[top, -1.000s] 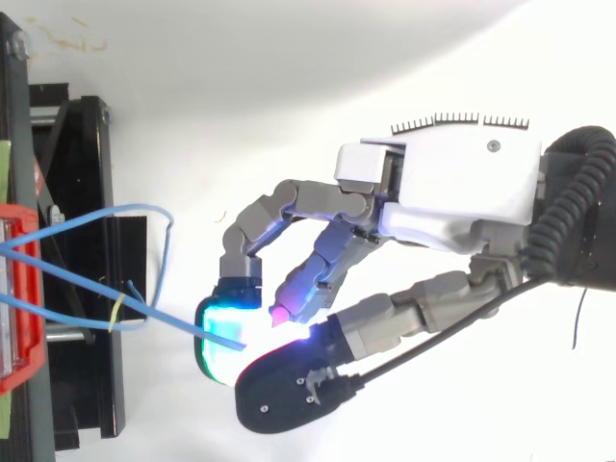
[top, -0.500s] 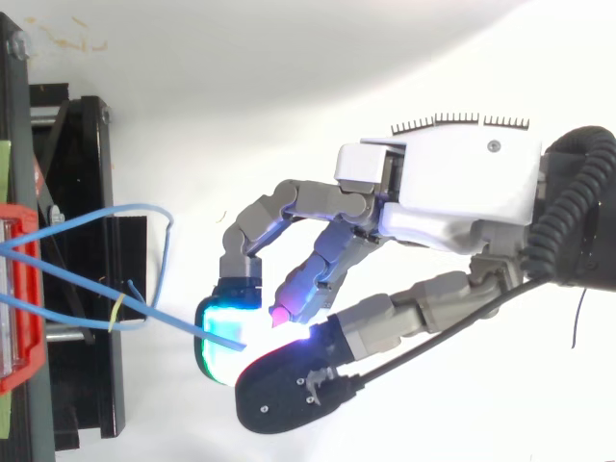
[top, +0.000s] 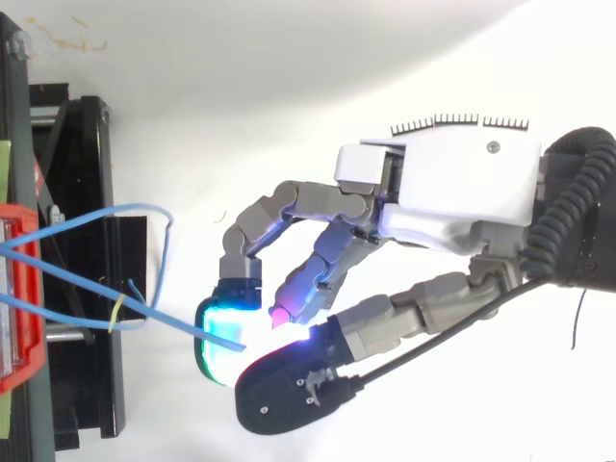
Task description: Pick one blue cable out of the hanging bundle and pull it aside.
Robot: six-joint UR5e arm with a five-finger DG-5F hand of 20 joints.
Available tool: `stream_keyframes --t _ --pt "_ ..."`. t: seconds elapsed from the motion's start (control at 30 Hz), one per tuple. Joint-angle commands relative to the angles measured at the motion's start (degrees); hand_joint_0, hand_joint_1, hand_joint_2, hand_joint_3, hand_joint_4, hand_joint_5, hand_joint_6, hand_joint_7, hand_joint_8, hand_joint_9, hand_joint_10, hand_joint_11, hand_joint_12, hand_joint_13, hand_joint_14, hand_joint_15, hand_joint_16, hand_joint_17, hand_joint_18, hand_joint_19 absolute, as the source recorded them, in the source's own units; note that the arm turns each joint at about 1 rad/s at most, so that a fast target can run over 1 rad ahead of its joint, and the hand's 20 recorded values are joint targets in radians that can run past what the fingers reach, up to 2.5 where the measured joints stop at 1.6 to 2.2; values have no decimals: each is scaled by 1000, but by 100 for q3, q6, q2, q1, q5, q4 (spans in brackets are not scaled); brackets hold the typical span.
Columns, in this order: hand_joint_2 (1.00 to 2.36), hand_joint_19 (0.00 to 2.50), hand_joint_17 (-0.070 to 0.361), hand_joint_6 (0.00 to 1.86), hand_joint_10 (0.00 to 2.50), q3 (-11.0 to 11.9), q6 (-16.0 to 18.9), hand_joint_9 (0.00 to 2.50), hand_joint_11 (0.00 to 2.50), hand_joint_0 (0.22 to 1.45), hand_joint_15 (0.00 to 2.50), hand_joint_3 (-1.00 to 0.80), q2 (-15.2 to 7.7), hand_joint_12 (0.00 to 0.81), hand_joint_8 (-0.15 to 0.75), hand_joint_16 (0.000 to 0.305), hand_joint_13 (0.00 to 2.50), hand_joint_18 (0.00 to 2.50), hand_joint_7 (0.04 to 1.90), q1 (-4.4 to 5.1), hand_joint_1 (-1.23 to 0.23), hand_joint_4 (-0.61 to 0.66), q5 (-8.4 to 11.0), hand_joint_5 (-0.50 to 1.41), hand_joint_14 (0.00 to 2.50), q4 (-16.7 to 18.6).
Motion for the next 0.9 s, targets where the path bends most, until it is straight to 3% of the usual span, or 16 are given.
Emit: stream_keyframes --t 0.0,0.87 --pt "1018 653 105 931 22 -2 2 1092 688 590 625 -117 7 351 247 47 825 646 982 3 -798 4 0 -93 21 0" --pt "1018 660 107 932 19 -2 2 1110 700 588 631 -119 -2 355 258 47 840 653 974 -6 -795 1 0 -94 21 0"
